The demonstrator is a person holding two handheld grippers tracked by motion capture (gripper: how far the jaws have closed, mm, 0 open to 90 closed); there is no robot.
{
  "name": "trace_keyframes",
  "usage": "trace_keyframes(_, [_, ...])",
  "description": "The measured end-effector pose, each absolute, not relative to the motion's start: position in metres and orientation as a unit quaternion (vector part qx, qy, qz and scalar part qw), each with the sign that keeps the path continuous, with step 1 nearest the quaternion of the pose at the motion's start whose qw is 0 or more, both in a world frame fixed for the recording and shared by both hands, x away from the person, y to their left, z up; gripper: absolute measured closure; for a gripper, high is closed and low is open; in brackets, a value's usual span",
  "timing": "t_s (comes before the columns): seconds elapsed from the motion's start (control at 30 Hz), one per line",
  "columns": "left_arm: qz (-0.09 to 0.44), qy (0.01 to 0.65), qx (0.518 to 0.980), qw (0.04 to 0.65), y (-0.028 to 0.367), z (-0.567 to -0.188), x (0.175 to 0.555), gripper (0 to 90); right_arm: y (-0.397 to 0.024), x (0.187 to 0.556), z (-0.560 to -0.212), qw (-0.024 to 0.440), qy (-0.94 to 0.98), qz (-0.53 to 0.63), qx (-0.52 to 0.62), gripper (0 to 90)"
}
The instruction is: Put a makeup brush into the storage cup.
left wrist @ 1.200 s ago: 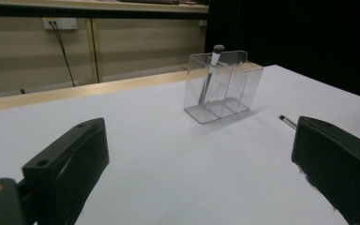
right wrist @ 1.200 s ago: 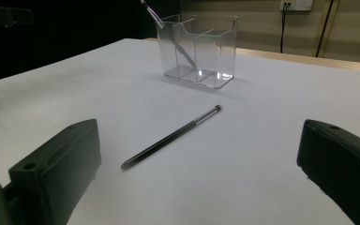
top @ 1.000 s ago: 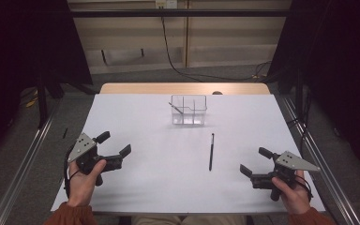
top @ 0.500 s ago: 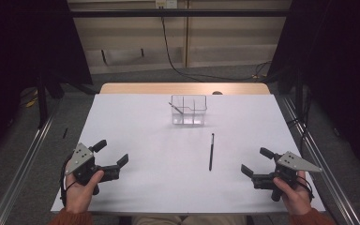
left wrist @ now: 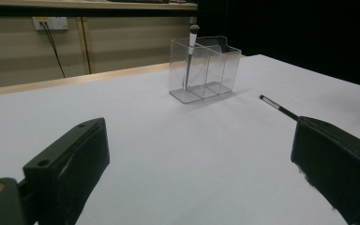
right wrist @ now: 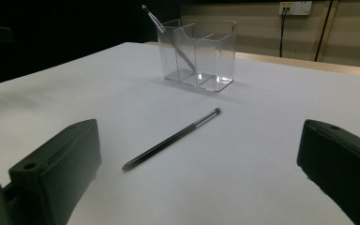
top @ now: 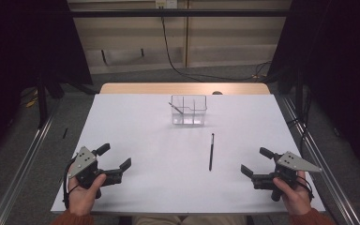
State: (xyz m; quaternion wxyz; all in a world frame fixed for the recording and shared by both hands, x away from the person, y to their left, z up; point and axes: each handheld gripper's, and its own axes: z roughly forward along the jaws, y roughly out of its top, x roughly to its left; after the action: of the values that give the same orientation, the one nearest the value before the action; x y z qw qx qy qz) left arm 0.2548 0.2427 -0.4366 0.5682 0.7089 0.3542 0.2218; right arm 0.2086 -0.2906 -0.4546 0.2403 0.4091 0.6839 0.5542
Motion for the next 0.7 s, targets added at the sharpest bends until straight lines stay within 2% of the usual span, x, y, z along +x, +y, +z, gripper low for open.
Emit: trace_keyframes(0.7, [0.217,0.354,0.713,0.565,0.241,-0.434,0.25,4.2,-0.283,0.22,-0.443,0.254,0.683,0.557,0.399,0.5])
